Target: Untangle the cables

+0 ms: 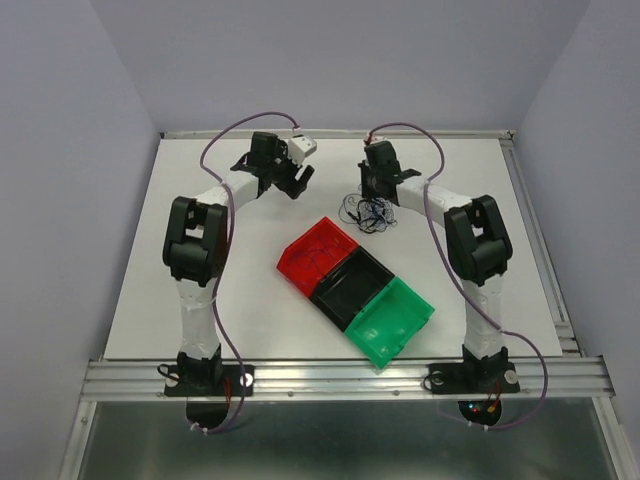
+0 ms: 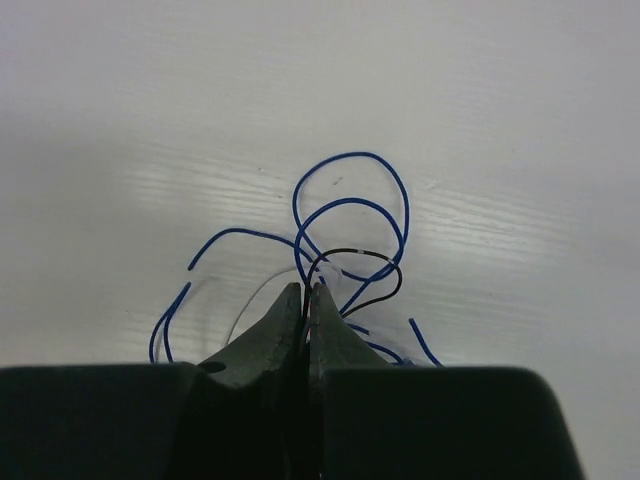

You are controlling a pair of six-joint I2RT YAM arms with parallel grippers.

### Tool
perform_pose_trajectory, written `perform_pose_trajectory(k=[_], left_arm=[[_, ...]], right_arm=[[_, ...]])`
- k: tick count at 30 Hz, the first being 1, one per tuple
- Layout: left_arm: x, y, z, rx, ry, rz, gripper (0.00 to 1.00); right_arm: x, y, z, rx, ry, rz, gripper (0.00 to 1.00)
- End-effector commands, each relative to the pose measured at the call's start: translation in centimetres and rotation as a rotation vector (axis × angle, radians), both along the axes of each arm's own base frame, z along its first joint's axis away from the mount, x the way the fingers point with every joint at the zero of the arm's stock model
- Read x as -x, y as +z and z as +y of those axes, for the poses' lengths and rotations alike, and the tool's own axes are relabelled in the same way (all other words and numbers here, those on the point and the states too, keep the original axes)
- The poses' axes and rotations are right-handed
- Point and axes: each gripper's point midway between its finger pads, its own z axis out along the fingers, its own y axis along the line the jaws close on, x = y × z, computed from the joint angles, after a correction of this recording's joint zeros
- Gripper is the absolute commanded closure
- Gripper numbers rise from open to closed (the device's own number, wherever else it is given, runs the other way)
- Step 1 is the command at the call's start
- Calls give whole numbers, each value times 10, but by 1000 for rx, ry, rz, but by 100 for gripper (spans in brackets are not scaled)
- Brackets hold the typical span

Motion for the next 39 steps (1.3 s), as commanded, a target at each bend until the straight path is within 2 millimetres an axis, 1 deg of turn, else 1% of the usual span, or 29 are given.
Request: perform_pose_trajectory(k=[1,2,3,4,5,6,7,8,10,11,14,15,17,19,24,25,29,30,32,33,34,35,36,37,38,39], left_arm=[[-12,5,-7,-35,-33,11,15],[-12,-7,-9,-50,-36,39,15],[-11,-12,-8,-62,-34,57,15],[-12,-12,-9,-63,-35,57,15],[-11,-14,-10,-58,-40,63,15],[-8,-13,-12,-53,-49,65,15],[-3,-16,-14,-45,-63,79,15],[0,-11,-15,-36,-73,75,15],[8,-8,-20,-17,-103,80,15],[13,-6,-21,-11,-112,80,15],[26,-6,-29,6,-157,82,15],[27,2,-31,13,-166,59,15],[33,5,-35,14,-172,41,15],[33,8,-37,14,-181,20,15],[33,15,-40,15,-201,-5,15],[32,17,-40,14,-197,-11,15],[30,38,-39,22,-191,-56,15],[31,52,-39,32,-192,-86,15],[33,66,-39,41,-195,-115,15],[35,82,-39,52,-192,-143,15],[32,97,-40,67,-185,-180,15],[32,109,-41,86,-178,-196,15],[32,127,-42,109,-177,-224,15],[30,140,-43,126,-171,-241,15],[29,163,-47,168,-171,-267,15],[29,176,-50,191,-174,-280,15]], right_arm=[[-16,52,-18,-94,-115,-193,100],[-15,70,-22,-113,-132,-237,99],[-18,81,-25,-133,-158,-293,100],[-16,87,-28,-146,-173,-315,100],[-6,78,-33,-150,-188,-306,99],[-5,99,-34,-184,-194,-362,99],[4,91,-36,-187,-199,-351,100],[6,102,-39,-206,-206,-377,99],[13,100,-42,-215,-212,-381,100],[20,90,-44,-213,-217,-363,100],[25,101,-47,-256,-227,-423,100],[29,97,-49,-264,-231,-431,100],[32,104,-48,-287,-222,-448,99],[34,107,-45,-308,-215,-460,100],[27,140,-38,-354,-178,-540,99],[24,155,-33,-374,-154,-565,99],[28,198,-17,-430,-60,-624,100],[32,211,-13,-451,-26,-640,99],[36,228,-11,-463,-1,-667,100],[37,239,-9,-470,11,-685,100],[41,250,-6,-472,40,-704,99],[41,260,-5,-473,53,-717,100],[43,278,-4,-480,69,-740,99],[42,286,-3,-480,75,-752,100],[44,299,-3,-476,87,-773,100],[44,305,-3,-476,92,-778,99]])
